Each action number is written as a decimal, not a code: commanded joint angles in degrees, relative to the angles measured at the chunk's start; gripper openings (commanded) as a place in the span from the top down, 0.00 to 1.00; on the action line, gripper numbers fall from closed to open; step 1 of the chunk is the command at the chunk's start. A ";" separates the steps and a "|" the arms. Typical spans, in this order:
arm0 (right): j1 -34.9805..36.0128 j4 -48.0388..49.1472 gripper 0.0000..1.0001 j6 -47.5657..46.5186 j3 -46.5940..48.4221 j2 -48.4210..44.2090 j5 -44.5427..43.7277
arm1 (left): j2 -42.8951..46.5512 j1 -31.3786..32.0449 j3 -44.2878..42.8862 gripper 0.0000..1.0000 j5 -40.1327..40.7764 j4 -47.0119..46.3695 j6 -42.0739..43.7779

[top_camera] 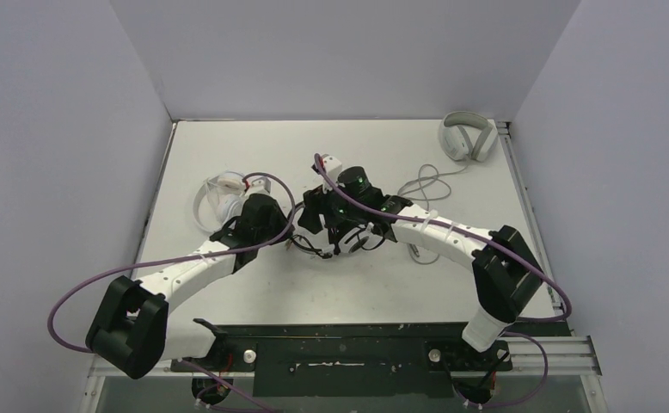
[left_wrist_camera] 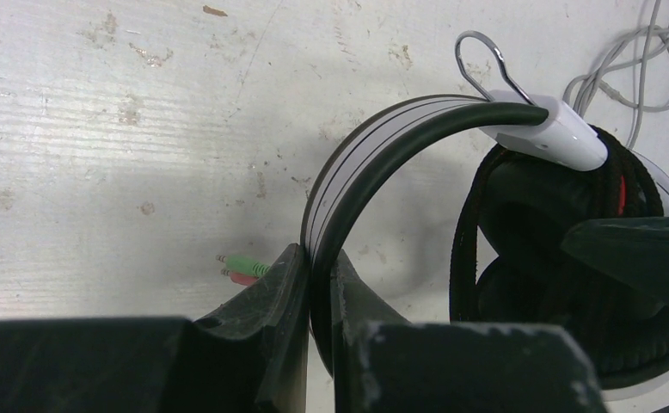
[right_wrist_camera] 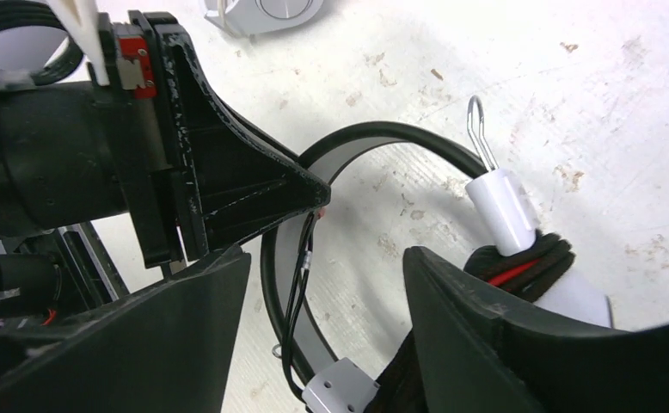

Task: Wrap the headphones
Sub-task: Place the headphones at the center of the board.

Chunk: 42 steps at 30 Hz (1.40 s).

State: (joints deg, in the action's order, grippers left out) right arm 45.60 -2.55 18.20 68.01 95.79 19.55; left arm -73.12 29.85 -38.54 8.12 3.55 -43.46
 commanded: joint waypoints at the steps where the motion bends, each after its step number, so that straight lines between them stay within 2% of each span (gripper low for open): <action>1: -0.66 1.33 0.31 -1.36 1.15 -4.16 -0.84 | 1.13 -0.87 -5.04 1.00 -3.45 -4.03 -3.20; 7: -1.02 1.23 0.21 -1.63 1.14 -6.34 -0.93 | 1.49 -2.31 -6.09 1.00 -4.20 -1.37 -3.56; 17: -3.07 4.93 0.20 -1.45 -3.81 -15.00 -5.05 | 3.29 -11.03 -8.29 1.00 -3.14 7.20 -4.91; 22: -4.75 4.84 0.20 -1.34 -5.38 -17.21 -5.49 | 3.09 -16.66 -6.21 1.00 -4.43 6.00 -6.17; 30: -6.91 3.77 0.19 -1.13 -7.80 -19.97 -5.55 | -5.80 -22.55 -6.86 1.00 -5.19 -0.03 -5.93; 42: -10.05 -1.22 0.18 -2.10 -12.00 -26.48 -7.59 | -24.54 -23.78 -19.14 1.00 -0.24 -9.84 -2.04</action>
State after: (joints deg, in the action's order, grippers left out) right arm 36.88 -3.22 17.02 57.56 73.23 13.74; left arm -95.39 6.57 -52.16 6.66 4.71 -45.98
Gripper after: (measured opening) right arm 0.816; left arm 0.085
